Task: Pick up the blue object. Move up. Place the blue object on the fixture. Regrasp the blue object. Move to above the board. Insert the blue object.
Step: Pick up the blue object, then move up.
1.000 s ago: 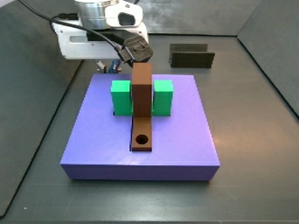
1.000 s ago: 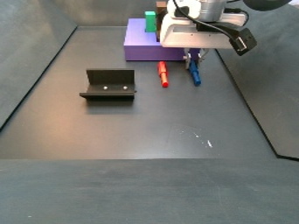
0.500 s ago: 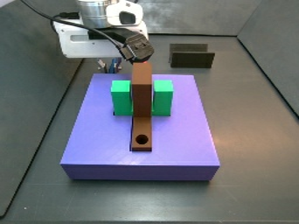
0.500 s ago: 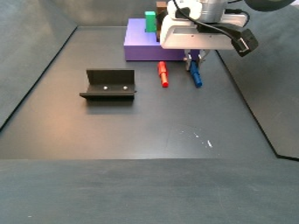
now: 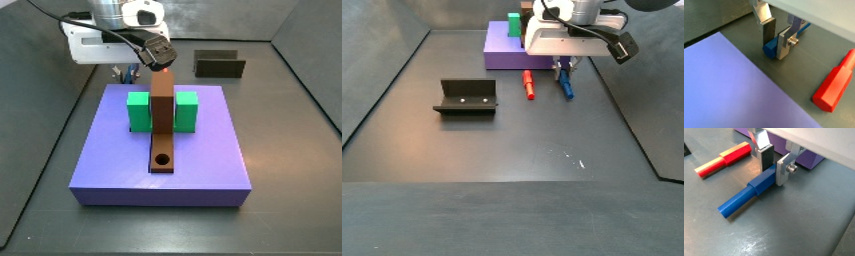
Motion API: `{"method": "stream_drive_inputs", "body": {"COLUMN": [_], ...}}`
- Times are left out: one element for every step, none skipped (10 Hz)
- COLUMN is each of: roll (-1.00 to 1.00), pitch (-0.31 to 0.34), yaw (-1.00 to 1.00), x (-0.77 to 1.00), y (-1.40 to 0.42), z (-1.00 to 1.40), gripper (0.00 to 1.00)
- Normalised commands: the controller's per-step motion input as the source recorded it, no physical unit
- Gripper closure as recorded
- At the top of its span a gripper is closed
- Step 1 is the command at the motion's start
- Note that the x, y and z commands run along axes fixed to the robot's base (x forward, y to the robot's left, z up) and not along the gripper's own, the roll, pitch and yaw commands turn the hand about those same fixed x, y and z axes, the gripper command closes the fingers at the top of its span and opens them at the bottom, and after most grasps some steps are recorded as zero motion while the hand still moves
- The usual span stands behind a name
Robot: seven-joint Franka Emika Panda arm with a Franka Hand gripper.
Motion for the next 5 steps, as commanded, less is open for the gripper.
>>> {"method": "stream_drive_inputs", "body": {"roll": [0.0,0.0,0.0,-0.03,-0.08], "pitch": [0.0,0.0,0.016,0.037,0.022], "yaw": [0.0,0.0,0.02,0.02,0.01], "x": [0.0,0.0,0.0,-0.02,0.02], "y": [0.0,0.0,0.01,0.0,0.0], "z": [0.0,0.83,0.79,0.57,0.21], "gripper": [1.0,1.0,1.0,1.0,1.0]}}
